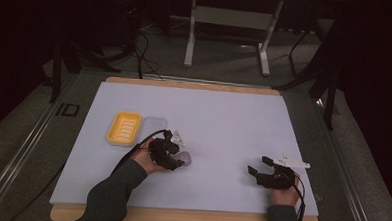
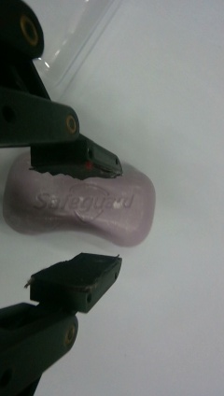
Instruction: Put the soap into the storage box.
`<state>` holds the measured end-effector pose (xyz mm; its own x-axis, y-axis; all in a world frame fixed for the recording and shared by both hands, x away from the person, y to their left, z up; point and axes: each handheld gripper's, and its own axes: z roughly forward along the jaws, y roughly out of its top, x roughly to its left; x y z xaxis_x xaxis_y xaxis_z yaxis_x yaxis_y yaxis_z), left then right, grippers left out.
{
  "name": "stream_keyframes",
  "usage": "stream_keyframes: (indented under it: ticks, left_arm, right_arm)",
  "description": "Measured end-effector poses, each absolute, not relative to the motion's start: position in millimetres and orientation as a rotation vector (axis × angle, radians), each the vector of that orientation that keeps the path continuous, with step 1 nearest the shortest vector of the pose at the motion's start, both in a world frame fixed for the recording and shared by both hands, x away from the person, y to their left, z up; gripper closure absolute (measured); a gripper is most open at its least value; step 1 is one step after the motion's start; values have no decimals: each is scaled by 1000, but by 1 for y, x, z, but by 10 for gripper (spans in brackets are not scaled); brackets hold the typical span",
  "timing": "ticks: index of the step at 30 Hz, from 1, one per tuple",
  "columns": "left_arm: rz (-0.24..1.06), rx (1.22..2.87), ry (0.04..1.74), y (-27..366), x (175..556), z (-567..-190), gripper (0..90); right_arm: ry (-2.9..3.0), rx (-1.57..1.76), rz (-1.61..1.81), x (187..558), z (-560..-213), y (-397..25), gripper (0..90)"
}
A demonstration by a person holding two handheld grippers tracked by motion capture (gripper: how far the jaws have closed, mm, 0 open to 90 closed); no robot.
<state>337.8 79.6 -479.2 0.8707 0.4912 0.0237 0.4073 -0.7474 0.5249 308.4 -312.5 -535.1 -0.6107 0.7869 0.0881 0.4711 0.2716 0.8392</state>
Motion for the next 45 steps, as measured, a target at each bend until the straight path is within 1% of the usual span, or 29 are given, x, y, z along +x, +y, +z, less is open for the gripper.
stream_keyframes:
  ticks: [1, 10, 15, 16, 17, 18, 23, 25, 30, 35, 38, 45]
  left_arm:
    - [207, 2530, 660, 79, 340, -479, 491]
    - [140, 2549, 672, 79, 348, -486, 486]
    - [126, 2557, 668, 79, 349, -487, 457]
    - [121, 2588, 648, 78, 351, -487, 457]
    - [121, 2605, 643, 76, 352, -486, 416]
    - [121, 2605, 643, 76, 352, -486, 404]
    - [108, 2621, 649, 73, 357, -488, 356]
    - [118, 2655, 636, 71, 358, -493, 349]
    - [107, 2679, 628, 68, 362, -499, 358]
    - [98, 2698, 598, 66, 362, -502, 404]
    - [93, 2706, 600, 65, 363, -504, 411]
    - [96, 2738, 622, 63, 365, -503, 477]
  right_arm:
    - [2203, 1146, 1269, 309, -535, -312, 232]
    - [2205, 1147, 1268, 309, -535, -312, 232]
    - [2206, 1148, 1266, 309, -535, -312, 232]
    - [2206, 1148, 1266, 309, -535, -312, 232]
    - [2208, 1149, 1266, 309, -535, -312, 232]
    - [2208, 1149, 1266, 309, -535, -312, 232]
    - [2209, 1151, 1264, 309, -535, -312, 232]
    - [2209, 1153, 1265, 309, -535, -312, 232]
    - [2208, 1155, 1265, 309, -535, -312, 232]
    - [2210, 1153, 1264, 309, -535, -312, 232]
    - [2210, 1154, 1264, 309, -535, -312, 232]
    - [2213, 1156, 1264, 309, -535, -312, 232]
